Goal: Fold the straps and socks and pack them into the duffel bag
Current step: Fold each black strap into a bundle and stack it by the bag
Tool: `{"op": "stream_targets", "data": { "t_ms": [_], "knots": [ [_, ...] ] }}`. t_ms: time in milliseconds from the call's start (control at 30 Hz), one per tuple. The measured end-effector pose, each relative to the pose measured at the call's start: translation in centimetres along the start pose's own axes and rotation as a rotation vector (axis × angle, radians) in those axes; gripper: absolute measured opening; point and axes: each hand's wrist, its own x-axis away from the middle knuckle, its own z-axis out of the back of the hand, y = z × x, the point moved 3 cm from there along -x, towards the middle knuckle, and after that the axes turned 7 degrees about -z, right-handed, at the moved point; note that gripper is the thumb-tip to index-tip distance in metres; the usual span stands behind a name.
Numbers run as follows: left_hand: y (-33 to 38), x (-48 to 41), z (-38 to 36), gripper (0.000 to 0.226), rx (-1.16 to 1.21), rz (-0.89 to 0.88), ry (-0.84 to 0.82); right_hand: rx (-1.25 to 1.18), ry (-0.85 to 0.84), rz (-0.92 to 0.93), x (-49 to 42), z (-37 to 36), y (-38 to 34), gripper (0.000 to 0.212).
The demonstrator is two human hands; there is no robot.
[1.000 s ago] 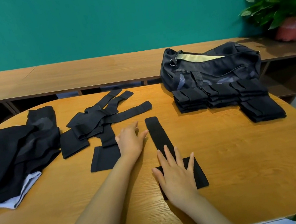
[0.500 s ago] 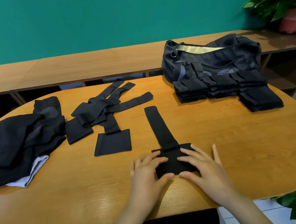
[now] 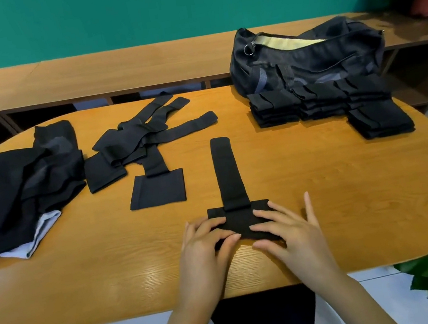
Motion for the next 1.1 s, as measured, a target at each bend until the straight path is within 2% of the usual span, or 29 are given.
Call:
{"op": "stream_targets", "data": {
  "t_ms": [100,200,333,467,567,667,967,1100],
  "knots": [
    [-0.1,0.1,0.0,0.049,0.019,0.021,-0.013,-0.023,0.041,-0.044,-0.4,0.1,-0.2,0.043],
    [-0.3,0.1,0.1,0.048,0.016,0.027,-0.036,-0.034,0.037,-0.07,-0.7,-0.1,-0.3,0.044],
    [-0.3,0.0,0.1,0.037,0.01,-0.002,-0.003,-0.061,0.045,-0.091,-1.0,-0.2,-0.3,0.044],
    [-0.3,-0.1,0.2,0.039,0.063,-0.007,0.05,-0.093,0.047,-0.096,-0.8,0.3,-0.4,0.042],
    [-0.4,0.0,0.4,0.035,0.098,-0.015,0.042,-0.084,0.055,-0.063,-0.3,0.7,-0.1,0.037],
    [-0.5,0.3,0.4,0.041,0.117,0.014,0.017,-0.098,0.064,-0.059,0.2,0.9,-0.1,0.034],
    [0.0,0.7,0.9,0.037,0.075,0.058,0.045,-0.167,0.133,-0.135,-0.1,1.0,-0.4,0.04],
    [-0.3,0.6,1.1,0.036,0.029,0.007,0.032,-0.191,0.113,-0.189,-0.4,0.9,-0.3,0.043]
  ]
}}
